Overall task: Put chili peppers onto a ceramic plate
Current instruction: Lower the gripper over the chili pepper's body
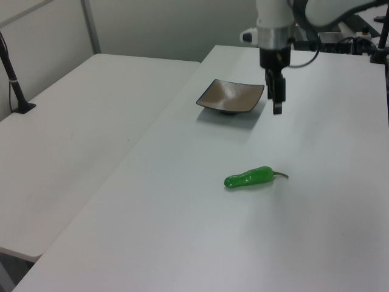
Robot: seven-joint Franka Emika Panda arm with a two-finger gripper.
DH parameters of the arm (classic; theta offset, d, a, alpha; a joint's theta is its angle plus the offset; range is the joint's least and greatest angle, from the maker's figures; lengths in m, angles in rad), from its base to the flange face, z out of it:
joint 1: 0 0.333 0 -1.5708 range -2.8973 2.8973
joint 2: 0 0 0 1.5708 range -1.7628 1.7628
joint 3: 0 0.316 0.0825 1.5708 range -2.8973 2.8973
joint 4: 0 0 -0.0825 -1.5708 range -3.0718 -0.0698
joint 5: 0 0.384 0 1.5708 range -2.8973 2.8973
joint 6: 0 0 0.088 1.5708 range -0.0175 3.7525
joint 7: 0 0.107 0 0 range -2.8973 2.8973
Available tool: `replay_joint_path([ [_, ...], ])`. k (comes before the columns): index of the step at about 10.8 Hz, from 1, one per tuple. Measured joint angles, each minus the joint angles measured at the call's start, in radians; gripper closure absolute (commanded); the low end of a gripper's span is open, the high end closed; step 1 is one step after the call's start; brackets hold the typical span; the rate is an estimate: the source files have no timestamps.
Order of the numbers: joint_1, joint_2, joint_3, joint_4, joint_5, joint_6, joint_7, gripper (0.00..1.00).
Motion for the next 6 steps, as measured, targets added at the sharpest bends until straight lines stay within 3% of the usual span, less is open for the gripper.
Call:
replay_joint_path([
  [6,0.027,0.130,0.026,-0.053,0.001,0.184,0.000,0.00],
])
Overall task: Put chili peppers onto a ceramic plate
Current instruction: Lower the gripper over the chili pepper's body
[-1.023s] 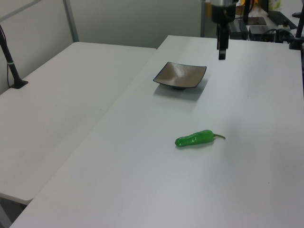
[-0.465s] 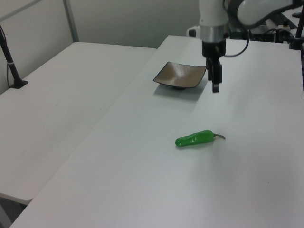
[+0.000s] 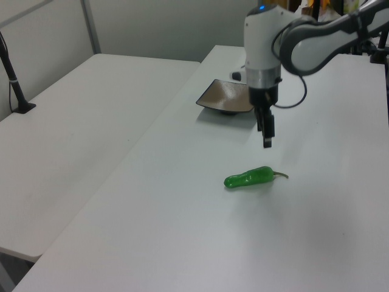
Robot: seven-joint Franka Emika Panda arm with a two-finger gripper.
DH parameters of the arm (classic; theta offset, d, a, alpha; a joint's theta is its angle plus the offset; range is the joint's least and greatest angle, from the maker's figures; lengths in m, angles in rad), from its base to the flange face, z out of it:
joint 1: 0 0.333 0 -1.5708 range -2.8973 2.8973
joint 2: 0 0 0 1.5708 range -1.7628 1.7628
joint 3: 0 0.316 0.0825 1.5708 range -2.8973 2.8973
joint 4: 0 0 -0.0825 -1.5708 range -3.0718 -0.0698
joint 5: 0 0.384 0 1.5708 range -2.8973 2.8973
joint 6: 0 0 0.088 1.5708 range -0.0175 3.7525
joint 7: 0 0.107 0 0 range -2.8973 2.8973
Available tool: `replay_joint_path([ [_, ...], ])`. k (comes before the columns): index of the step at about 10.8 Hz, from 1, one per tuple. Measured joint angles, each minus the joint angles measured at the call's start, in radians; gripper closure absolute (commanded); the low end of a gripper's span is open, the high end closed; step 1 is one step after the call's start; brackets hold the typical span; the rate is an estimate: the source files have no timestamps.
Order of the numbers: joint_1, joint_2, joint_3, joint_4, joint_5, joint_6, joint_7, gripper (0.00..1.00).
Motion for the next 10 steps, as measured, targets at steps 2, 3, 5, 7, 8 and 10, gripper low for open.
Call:
replay_joint_path([
  [2,0.007,0.032,0.015,-0.002,0.000,0.038,0.001,0.00],
  [3,0.008,0.045,0.019,-0.003,0.000,0.047,0.001,0.00],
  [5,0.019,0.072,0.023,-0.025,0.000,0.153,0.008,0.00],
  [7,0.028,0.095,0.024,-0.068,0.000,0.269,0.022,0.00],
  [8,0.031,0.106,0.024,-0.078,0.000,0.292,0.023,0.00],
  [10,0.032,0.117,0.024,-0.078,0.000,0.295,0.024,0.00],
])
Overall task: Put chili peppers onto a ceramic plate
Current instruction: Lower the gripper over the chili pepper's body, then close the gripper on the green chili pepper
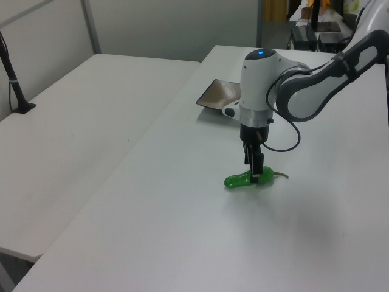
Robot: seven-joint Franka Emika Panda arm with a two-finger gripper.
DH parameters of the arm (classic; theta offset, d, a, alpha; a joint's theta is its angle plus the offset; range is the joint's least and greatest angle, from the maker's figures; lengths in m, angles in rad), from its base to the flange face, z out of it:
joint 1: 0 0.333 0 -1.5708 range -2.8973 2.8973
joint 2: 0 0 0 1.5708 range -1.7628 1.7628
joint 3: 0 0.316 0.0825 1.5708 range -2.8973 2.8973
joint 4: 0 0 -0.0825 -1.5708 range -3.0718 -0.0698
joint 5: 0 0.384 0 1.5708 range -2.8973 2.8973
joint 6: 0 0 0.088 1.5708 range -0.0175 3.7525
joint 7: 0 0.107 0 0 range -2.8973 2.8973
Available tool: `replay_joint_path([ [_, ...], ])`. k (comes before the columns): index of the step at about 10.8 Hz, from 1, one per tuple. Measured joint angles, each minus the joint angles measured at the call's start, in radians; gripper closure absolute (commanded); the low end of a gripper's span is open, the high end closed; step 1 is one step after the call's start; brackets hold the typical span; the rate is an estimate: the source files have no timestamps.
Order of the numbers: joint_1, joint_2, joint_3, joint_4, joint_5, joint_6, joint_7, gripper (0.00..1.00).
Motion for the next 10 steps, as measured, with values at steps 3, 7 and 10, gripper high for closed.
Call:
replay_joint_path([
  [3,0.010,0.003,0.002,-0.002,0.000,0.000,0.000,0.22],
  [7,0.015,0.014,0.002,-0.007,-0.001,0.000,0.000,0.56],
  [10,0.015,0.023,0.002,-0.007,-0.019,0.000,-0.001,0.92],
])
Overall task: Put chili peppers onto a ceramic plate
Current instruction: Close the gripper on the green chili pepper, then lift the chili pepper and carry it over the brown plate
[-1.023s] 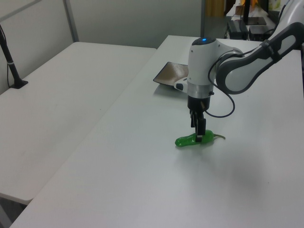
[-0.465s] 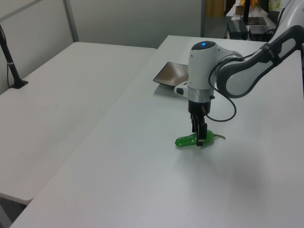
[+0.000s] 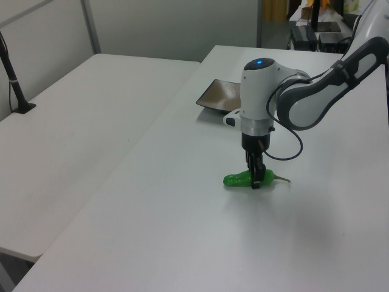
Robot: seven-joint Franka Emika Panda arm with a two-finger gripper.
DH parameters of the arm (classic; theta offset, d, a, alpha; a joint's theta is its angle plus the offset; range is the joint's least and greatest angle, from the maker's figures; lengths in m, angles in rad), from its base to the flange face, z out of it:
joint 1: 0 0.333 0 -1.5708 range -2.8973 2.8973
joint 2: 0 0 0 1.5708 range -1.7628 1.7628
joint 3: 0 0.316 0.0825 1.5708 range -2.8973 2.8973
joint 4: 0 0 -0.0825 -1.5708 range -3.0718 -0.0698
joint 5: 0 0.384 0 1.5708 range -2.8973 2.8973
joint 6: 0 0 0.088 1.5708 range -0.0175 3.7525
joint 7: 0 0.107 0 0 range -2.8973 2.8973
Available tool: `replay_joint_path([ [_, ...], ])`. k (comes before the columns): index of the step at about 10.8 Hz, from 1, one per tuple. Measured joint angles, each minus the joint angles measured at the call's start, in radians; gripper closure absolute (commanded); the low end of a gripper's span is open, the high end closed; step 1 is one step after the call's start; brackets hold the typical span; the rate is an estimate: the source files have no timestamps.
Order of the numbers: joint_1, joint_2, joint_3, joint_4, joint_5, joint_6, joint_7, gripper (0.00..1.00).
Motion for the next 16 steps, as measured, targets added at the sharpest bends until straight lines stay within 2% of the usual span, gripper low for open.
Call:
replay_joint_path([
  [5,-0.004,-0.009,0.000,0.016,-0.001,0.000,0.000,0.93],
  [7,-0.029,-0.030,-0.002,0.048,-0.001,-0.016,0.000,0.93],
  [12,-0.139,-0.055,-0.028,0.308,-0.003,-0.315,-0.001,0.93],
  [14,-0.149,-0.055,-0.076,0.402,-0.004,-0.447,-0.028,0.95],
  [16,-0.150,-0.054,-0.148,0.470,-0.004,-0.507,-0.063,0.95],
])
